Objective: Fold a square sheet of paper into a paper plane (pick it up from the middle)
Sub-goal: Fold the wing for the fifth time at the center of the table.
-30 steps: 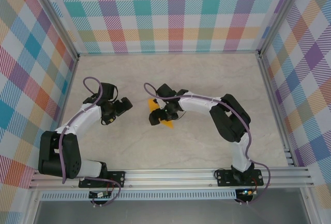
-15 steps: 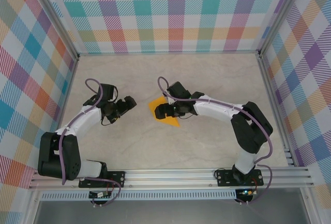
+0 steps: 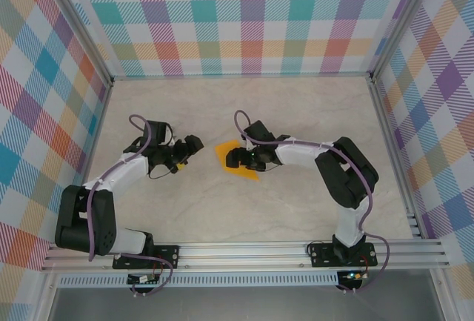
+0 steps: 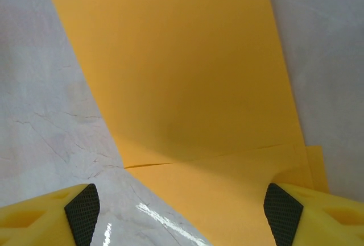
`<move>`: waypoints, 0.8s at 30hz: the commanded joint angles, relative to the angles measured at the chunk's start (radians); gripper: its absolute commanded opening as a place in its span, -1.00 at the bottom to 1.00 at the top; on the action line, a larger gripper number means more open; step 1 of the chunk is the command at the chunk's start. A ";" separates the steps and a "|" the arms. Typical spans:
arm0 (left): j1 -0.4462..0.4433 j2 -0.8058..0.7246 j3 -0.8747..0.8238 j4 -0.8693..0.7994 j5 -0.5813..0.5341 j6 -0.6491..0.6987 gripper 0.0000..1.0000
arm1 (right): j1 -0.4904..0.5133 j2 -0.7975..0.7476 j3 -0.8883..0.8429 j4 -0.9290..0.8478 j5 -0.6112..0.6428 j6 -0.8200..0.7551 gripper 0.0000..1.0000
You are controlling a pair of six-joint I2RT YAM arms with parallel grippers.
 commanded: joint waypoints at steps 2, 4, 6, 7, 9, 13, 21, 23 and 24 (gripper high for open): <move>-0.060 0.044 -0.002 0.077 0.082 -0.036 0.70 | -0.029 0.035 -0.073 0.079 -0.098 0.079 0.59; -0.082 0.063 0.004 0.082 0.079 -0.046 0.67 | -0.052 0.030 -0.108 0.118 -0.127 0.109 0.59; -0.105 0.090 0.008 0.096 0.084 -0.062 0.64 | -0.076 0.030 -0.127 0.132 -0.160 0.135 0.59; -0.116 0.102 0.013 0.101 0.084 -0.069 0.63 | -0.088 0.030 -0.135 0.139 -0.174 0.143 0.59; -0.142 0.130 0.022 0.116 0.083 -0.083 0.59 | -0.108 0.033 -0.148 0.152 -0.200 0.160 0.59; -0.189 0.192 0.050 0.143 0.079 -0.102 0.48 | -0.132 0.032 -0.165 0.157 -0.229 0.166 0.59; -0.229 0.292 0.107 0.159 0.043 -0.096 0.17 | -0.152 0.034 -0.181 0.157 -0.245 0.160 0.59; -0.231 0.315 0.114 0.168 0.056 -0.098 0.14 | -0.155 0.033 -0.182 0.156 -0.249 0.157 0.58; -0.232 0.327 0.117 0.175 0.065 -0.098 0.14 | -0.157 0.033 -0.184 0.154 -0.250 0.154 0.57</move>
